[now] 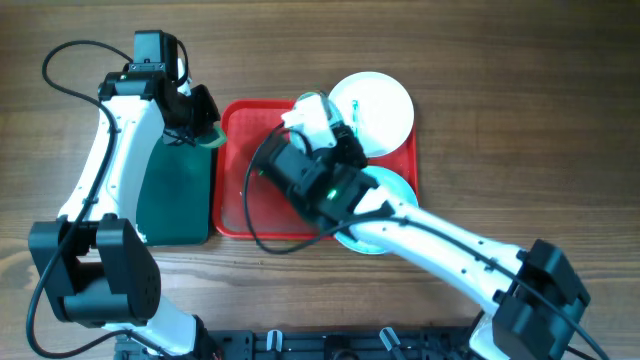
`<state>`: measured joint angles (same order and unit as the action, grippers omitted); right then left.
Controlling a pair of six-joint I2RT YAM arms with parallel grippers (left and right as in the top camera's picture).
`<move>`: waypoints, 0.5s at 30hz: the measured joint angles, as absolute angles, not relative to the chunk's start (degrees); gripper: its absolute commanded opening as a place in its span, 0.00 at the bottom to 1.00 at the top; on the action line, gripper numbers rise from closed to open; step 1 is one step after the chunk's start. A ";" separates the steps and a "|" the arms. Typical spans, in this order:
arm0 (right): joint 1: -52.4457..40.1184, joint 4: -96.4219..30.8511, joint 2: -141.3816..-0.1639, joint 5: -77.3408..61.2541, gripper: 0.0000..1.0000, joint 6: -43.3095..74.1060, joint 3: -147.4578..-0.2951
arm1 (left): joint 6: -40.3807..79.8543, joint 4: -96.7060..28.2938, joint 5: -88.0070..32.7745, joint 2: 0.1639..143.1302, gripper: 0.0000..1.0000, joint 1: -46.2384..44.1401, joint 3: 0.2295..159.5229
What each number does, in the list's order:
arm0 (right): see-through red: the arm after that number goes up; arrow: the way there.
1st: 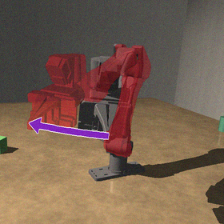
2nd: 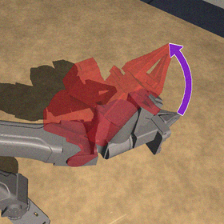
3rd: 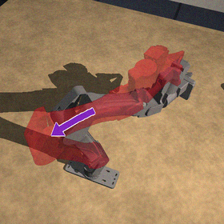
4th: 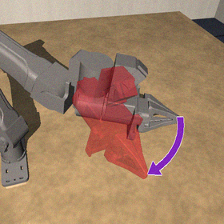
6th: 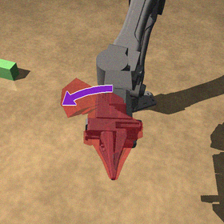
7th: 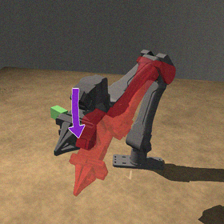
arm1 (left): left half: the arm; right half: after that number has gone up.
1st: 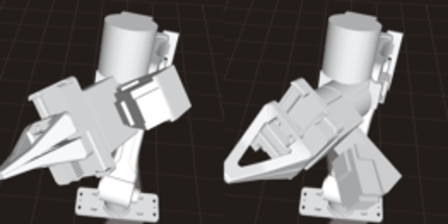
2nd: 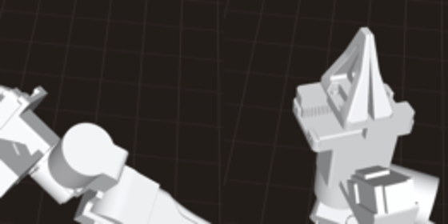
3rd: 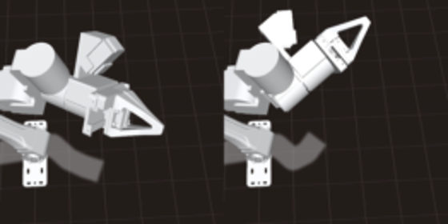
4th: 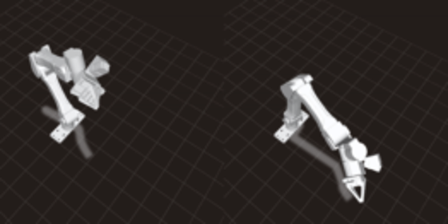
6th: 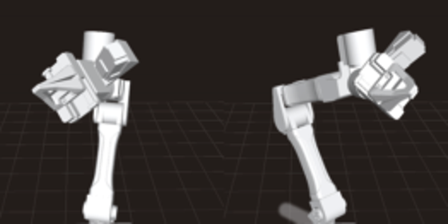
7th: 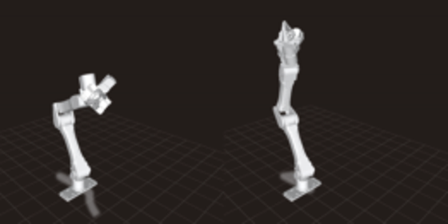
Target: Clean dirty plates on tray and stack at the side
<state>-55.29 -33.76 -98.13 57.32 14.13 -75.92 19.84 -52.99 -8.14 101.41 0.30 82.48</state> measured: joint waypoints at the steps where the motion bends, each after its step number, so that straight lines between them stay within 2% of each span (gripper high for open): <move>1: -56.36 -32.91 -98.13 60.07 0.04 13.37 -75.92 | 19.81 -53.01 -8.14 101.41 0.04 0.30 82.48; 7: -61.34 -23.44 -98.10 75.00 0.04 5.28 -75.92 | 19.81 -53.01 -8.12 101.41 0.04 0.30 82.48; 15: -62.98 -13.65 -98.00 80.03 0.04 -8.78 -75.92 | 19.84 -53.43 -8.12 101.41 0.04 0.30 82.48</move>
<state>-62.98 -13.65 -98.00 80.03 -8.78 -75.92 19.84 -53.43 -8.12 101.41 0.30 82.48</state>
